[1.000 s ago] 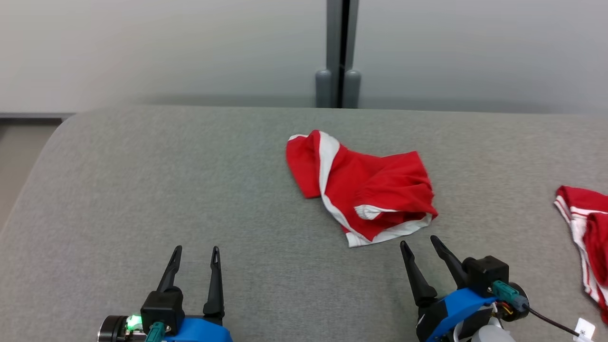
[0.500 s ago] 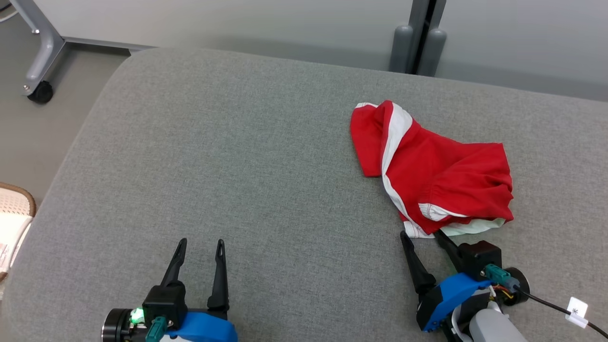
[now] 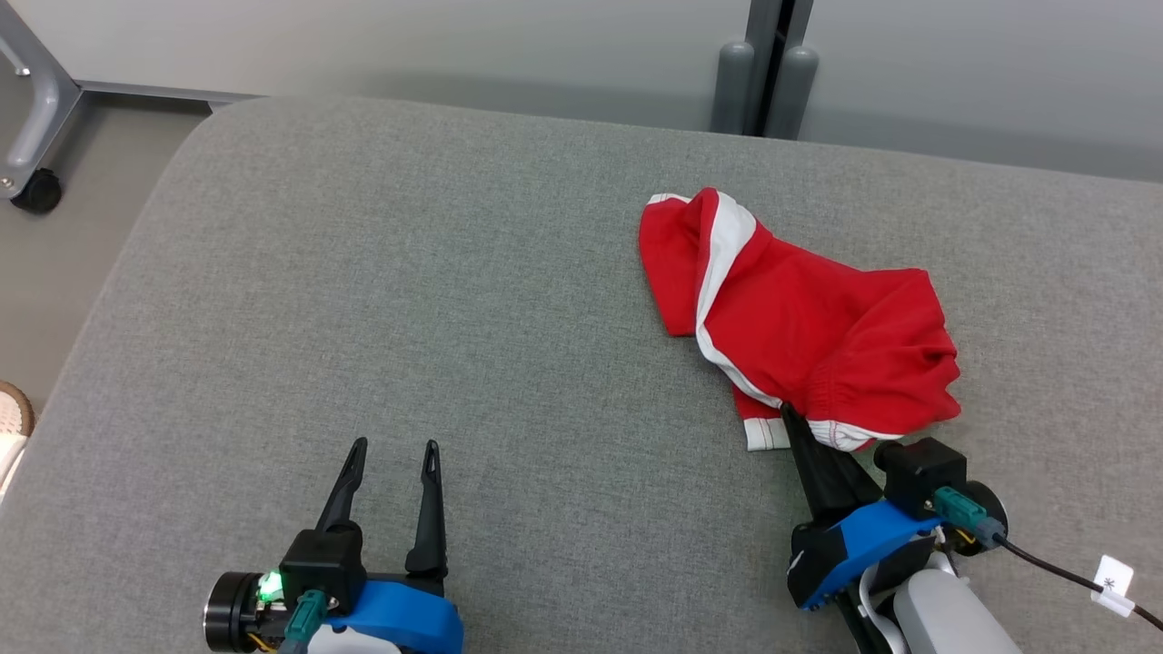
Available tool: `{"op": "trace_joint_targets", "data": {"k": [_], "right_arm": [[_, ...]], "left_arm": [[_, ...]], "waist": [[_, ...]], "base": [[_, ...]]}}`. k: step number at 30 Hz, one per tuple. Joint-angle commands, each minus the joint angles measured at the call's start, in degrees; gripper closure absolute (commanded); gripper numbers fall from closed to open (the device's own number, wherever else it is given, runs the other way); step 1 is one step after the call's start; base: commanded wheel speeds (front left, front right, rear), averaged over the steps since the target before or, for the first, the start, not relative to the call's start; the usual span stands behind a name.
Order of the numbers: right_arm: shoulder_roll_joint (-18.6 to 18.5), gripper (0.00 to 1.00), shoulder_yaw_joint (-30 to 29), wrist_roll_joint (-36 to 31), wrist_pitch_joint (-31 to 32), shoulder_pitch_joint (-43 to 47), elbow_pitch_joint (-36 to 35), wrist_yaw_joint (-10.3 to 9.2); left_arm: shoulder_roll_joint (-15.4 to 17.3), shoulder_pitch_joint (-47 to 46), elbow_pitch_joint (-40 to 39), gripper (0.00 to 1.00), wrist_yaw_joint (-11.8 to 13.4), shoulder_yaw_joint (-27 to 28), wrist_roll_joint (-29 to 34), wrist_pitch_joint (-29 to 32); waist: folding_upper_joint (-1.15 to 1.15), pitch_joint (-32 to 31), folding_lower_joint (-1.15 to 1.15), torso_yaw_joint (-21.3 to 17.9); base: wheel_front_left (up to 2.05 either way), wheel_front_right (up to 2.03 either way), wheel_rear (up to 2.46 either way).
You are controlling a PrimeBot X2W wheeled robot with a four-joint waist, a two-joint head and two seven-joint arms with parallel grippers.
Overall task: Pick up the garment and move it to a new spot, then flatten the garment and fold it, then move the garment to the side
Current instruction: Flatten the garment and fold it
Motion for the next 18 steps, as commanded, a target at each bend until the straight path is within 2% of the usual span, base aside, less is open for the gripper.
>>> {"op": "trace_joint_targets", "data": {"k": [1, 7, 9, 12, 18], "right_arm": [[-0.2, 1.00, 0.2, 0.8, -0.2, -0.3, -1.3, -0.01], [-0.2, 1.00, 0.3, 3.6, -0.3, -2.8, -8.2, -0.01], [-0.2, 1.00, -0.4, 2.4, -0.3, -6.2, -9.1, -0.01], [-0.3, 1.00, -0.9, 1.0, -0.3, -11.1, -8.6, -0.01], [-2.7, 1.00, 0.1, -0.6, -0.3, -22.1, -6.9, -0.01]], "left_arm": [[0.0, -0.6, 0.1, 0.00, -0.1, 0.1, -0.1, -0.2], [0.0, 0.8, 1.2, 0.00, -0.4, 0.3, 0.0, -0.2], [0.0, 1.4, 1.8, 0.00, -0.8, -0.1, -0.1, -0.2], [0.0, 2.2, 2.1, 0.00, -0.9, -0.7, -0.5, -0.2], [0.0, 2.6, 2.3, 0.00, -1.1, -1.7, -0.6, -0.2]], "waist": [[-0.01, -0.4, -0.01, -0.2], [-0.01, -3.5, -0.01, -0.6], [-0.01, -5.6, -0.01, -0.2], [-0.01, -7.0, -0.01, 0.6], [-0.01, -7.4, -0.01, 3.1]], "base": [[0.00, 0.00, 0.00], [0.00, 0.00, 0.00], [0.00, 0.00, 0.00], [0.00, 0.00, 0.00], [0.00, 0.00, 0.00]]}}
